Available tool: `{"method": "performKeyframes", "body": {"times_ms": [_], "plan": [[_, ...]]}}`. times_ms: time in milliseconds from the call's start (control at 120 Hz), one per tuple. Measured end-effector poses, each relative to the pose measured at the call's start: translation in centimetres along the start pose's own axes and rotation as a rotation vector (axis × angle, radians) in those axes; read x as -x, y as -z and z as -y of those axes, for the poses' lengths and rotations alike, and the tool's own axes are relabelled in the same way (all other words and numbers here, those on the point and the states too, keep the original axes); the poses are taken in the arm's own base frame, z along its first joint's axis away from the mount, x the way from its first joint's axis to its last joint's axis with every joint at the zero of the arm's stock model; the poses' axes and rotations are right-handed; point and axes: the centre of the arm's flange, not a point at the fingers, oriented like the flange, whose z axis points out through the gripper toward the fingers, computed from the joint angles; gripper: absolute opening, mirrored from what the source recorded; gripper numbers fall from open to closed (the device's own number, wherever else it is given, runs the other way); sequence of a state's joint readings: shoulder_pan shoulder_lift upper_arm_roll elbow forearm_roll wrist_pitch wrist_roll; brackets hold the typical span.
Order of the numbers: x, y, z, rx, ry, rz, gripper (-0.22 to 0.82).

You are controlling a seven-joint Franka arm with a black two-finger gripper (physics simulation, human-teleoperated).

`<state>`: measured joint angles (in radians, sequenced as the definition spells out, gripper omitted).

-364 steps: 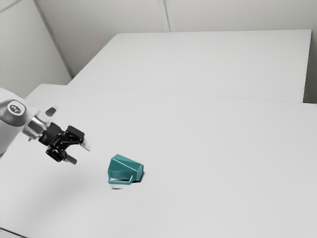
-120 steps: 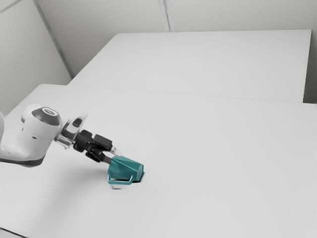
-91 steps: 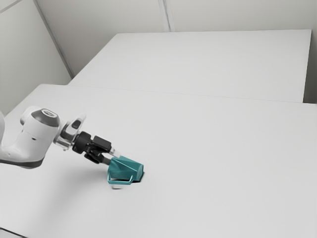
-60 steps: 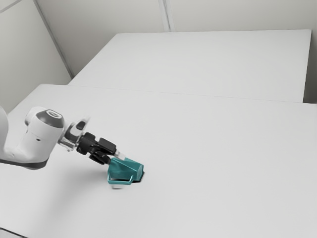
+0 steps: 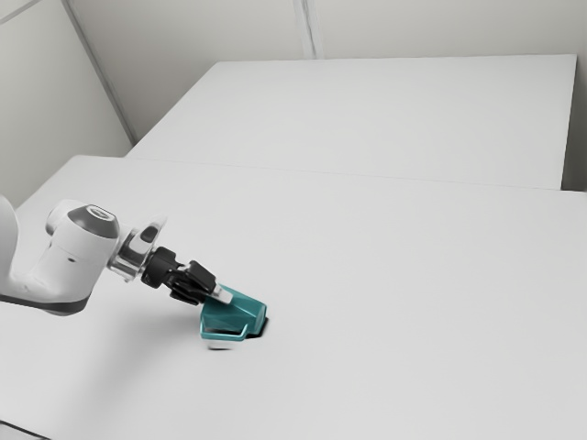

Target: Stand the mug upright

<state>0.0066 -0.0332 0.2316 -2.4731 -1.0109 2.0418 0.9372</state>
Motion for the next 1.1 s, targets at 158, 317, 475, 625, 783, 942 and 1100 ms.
{"method": "performKeyframes", "body": {"times_ms": [158, 317, 475, 625, 783, 942, 1100], "plan": [[0.0, -0.1, -0.1, 0.0, -0.002, 0.002, 0.02], [0.0, -0.1, -0.1, -0.003, -0.003, 0.002, -0.03], [-0.1, -0.1, -0.2, -0.008, -0.007, 0.002, -0.06], [-0.3, -0.3, -0.7, -0.011, -0.02, 0.01, -0.07], [-0.6, -0.3, -1.6, -0.011, -0.04, 0.008, -0.08], [-0.9, 0.6, -3.2, -0.009, -0.073, -0.01, -0.09], [-1.1, 1.4, -4.1, -0.008, -0.087, -0.027, -0.11]]}}
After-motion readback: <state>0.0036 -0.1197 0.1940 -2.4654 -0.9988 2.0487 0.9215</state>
